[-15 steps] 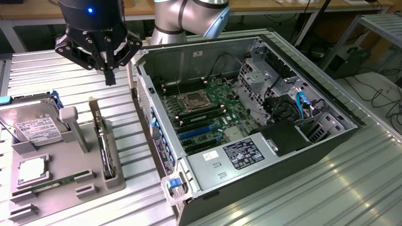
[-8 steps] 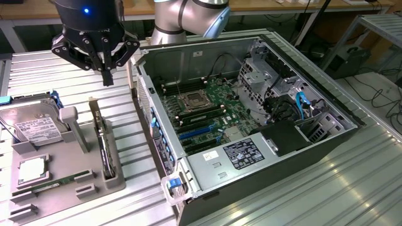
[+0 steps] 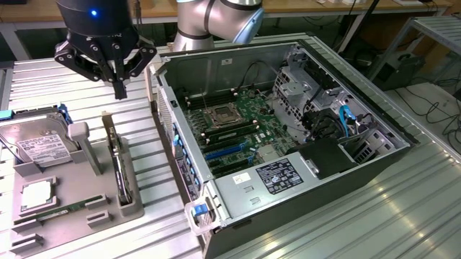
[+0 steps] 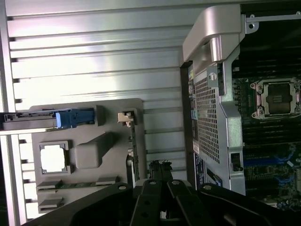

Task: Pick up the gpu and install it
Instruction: 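Reach for the gpu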

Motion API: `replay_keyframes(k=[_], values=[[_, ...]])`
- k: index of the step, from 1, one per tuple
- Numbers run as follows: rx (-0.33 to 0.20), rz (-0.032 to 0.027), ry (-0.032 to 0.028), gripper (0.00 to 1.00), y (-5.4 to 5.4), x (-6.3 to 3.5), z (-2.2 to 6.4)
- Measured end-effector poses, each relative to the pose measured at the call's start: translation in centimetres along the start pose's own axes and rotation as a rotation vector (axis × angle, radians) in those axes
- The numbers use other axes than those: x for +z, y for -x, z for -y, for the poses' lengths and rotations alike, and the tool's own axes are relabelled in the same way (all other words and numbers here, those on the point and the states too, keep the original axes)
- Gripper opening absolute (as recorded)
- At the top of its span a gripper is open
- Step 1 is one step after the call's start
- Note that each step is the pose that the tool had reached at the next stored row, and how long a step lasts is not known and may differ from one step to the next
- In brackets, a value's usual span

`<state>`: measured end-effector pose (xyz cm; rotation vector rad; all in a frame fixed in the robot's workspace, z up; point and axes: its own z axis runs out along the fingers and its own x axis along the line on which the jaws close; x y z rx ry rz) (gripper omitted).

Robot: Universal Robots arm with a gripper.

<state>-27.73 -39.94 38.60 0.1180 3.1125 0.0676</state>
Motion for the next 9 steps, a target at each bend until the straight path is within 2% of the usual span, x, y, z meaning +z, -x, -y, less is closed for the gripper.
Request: replay_keyframes(k=[9], values=[[0.000,0.0000,0.0000,0.11,-0.62,0.01,0.07]])
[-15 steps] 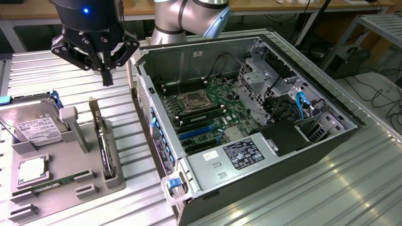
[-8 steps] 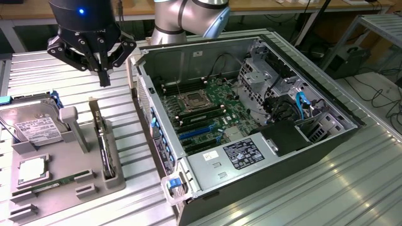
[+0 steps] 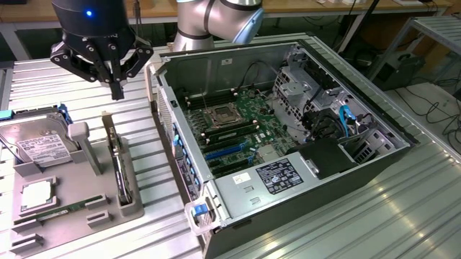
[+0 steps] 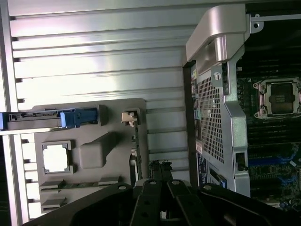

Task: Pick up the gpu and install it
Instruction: 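Reach for the gpu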

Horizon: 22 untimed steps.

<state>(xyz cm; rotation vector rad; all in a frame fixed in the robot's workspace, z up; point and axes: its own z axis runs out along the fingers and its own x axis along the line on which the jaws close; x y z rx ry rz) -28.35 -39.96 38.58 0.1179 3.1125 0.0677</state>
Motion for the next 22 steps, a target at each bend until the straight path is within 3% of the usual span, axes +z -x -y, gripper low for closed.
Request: replay_keyframes(k=[19,22], values=[[-0.002,-0.0001,0.0000,0.11,-2.6,-0.01,0.63],[-0.003,-0.0002,0.0001,0.11,-2.9,0.02,1.03]])
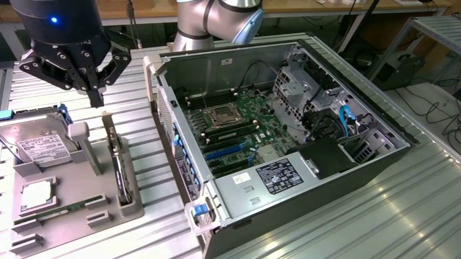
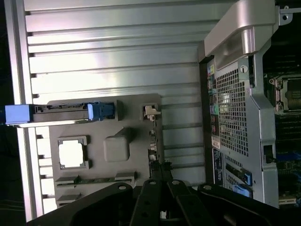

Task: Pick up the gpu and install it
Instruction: 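Reach for the gpu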

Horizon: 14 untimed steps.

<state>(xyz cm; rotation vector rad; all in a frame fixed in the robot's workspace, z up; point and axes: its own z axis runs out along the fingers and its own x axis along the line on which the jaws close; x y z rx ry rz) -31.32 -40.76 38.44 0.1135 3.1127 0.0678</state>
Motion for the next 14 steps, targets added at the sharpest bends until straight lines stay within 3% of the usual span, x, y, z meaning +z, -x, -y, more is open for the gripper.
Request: replay_keyframes(k=[8,14], values=[[-0.002,-0.0001,0.0000,0.11,-0.6,0.10,2.01],[-0.003,-0.0001,0.0000,0.11,-0.6,0.11,2.26]])
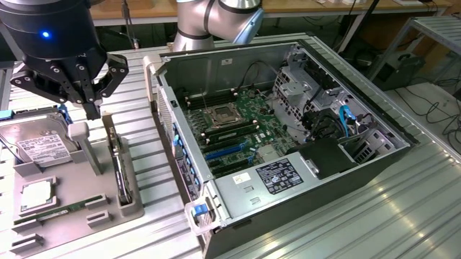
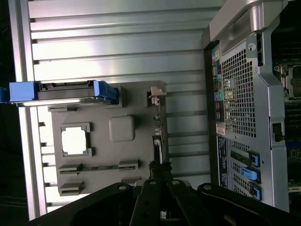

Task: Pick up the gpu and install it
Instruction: 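Reach for the gpu, then pick up the gpu and move the gpu toward the slot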

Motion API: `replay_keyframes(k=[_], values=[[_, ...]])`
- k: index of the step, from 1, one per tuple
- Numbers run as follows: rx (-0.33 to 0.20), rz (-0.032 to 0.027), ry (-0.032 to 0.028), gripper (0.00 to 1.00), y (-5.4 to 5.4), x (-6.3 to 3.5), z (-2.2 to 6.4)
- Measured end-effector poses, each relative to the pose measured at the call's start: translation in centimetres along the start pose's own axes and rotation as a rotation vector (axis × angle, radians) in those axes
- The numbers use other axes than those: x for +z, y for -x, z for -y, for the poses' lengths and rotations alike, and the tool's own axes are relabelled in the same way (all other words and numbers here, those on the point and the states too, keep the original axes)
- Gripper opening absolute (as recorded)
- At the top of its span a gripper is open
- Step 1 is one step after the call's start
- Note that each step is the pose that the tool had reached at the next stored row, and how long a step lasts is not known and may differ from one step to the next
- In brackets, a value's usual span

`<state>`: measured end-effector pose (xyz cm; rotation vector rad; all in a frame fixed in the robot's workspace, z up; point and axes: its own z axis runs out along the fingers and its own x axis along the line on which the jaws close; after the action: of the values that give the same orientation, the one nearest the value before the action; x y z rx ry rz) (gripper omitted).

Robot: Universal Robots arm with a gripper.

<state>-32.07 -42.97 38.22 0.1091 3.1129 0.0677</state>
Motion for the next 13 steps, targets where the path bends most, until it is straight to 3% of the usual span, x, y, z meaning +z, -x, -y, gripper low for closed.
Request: replay_keyframes(k=[11,12,13], values=[[0.000,0.0000,0.0000,0.11,0.00,0.00,0.00],[0.000,0.0000,0.0000,0.48,0.00,0.00,0.00],[0.000,0.0000,0.0000,0.48,0.00,0.00,0.00]])
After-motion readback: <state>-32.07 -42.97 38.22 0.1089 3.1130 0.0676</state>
